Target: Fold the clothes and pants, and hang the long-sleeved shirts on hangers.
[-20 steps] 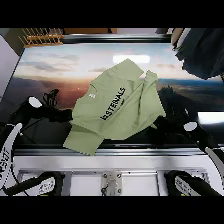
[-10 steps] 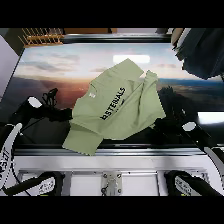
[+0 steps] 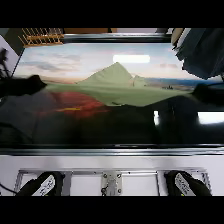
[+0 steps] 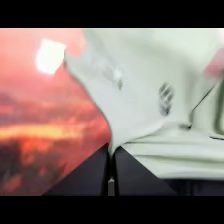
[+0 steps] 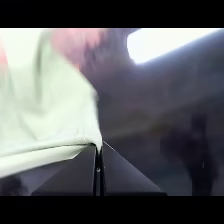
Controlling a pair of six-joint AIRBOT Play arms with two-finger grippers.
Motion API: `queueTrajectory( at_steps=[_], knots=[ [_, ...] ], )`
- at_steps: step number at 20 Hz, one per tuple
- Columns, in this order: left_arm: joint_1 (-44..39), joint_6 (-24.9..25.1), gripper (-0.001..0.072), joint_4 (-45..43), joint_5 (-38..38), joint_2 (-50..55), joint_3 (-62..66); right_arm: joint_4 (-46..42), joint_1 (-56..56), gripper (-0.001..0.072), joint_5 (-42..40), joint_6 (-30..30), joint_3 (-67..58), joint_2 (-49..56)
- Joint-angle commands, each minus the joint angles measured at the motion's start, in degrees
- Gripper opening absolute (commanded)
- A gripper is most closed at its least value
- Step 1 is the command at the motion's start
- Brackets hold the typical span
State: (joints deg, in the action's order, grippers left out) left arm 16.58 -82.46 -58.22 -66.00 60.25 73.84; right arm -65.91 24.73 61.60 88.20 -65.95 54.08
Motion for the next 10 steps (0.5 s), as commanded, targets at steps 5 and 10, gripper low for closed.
queueTrajectory(
  at_steps=[5, 10],
  knots=[
    [0.8, -5.4, 0.0008, 1.3, 0.3, -20.1, 16.2, -2.6, 5.2, 0.0007, -1.9, 1.3, -19.0, -12.9],
    [-2.3, -9.9, 0.0008, 1.1, 4.3, -28.9, 18.4, -2.4, 5.2, 0.0007, -7.3, 4.0, -19.0, -20.1]
  ],
)
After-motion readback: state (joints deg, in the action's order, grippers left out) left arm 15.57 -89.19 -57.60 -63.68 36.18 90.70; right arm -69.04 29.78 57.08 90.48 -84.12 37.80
